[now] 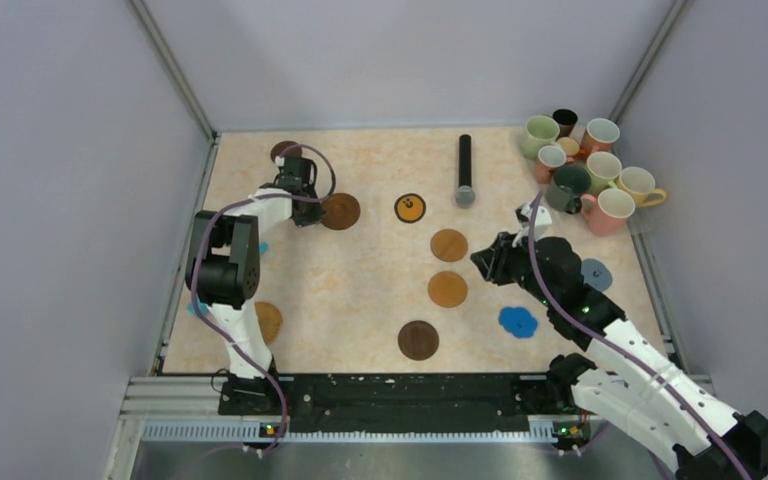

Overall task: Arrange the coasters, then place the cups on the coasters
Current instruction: Move the coaster to the center of the board.

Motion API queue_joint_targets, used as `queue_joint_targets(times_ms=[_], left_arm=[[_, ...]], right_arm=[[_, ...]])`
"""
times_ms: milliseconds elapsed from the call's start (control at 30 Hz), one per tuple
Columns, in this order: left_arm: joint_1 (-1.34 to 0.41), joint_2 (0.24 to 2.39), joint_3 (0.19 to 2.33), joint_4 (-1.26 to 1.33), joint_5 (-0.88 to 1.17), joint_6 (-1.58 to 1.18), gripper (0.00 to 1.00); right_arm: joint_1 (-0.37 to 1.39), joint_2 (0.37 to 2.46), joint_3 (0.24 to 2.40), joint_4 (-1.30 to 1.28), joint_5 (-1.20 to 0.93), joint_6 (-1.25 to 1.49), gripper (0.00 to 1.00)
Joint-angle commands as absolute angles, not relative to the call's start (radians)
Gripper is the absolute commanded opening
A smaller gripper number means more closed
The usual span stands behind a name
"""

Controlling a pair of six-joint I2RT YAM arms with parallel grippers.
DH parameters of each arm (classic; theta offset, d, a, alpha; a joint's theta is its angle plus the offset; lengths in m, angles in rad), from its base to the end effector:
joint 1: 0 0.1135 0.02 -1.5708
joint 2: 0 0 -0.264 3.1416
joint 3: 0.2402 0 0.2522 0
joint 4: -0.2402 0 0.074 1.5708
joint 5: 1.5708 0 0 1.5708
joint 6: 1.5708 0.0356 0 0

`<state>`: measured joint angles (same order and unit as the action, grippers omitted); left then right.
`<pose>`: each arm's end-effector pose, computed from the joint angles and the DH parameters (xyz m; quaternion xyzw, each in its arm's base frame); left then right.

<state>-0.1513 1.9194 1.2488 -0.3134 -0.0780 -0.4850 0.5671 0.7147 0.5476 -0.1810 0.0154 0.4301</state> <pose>0.3959 -0.0575 0.1652 -0.1700 0.9414 -0.0550 0.2862 0.1480 0.0936 0.2676 -0.0516 0.8172 0.2689 0.5071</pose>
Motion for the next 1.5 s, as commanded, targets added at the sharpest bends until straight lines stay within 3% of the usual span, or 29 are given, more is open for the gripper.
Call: queue_joint_targets(times_ms=[0, 367, 1100, 1467], left_arm=[[-0.147, 1.951, 1.287, -0.264, -0.027, -0.487, 0.00], [-0.149, 1.960, 1.279, -0.190, 0.146, -0.518, 0.03], [-0.161, 2.005, 1.277, -0.130, 0.279, -0.568, 0.06], [-0.156, 1.889, 1.269, -0.101, 0.165, -0.630, 0.07]], right_arm=[[0.572, 0.689, 0.562, -0.171, 0.030, 0.443, 0.31], [0.573, 0.697, 0.554, -0.158, 0.028, 0.446, 0.31], [0.572, 0.695, 0.552, -0.165, 0.037, 0.440, 0.32], [0.572, 0.688, 0.555, -0.179, 0.024, 0.443, 0.32]])
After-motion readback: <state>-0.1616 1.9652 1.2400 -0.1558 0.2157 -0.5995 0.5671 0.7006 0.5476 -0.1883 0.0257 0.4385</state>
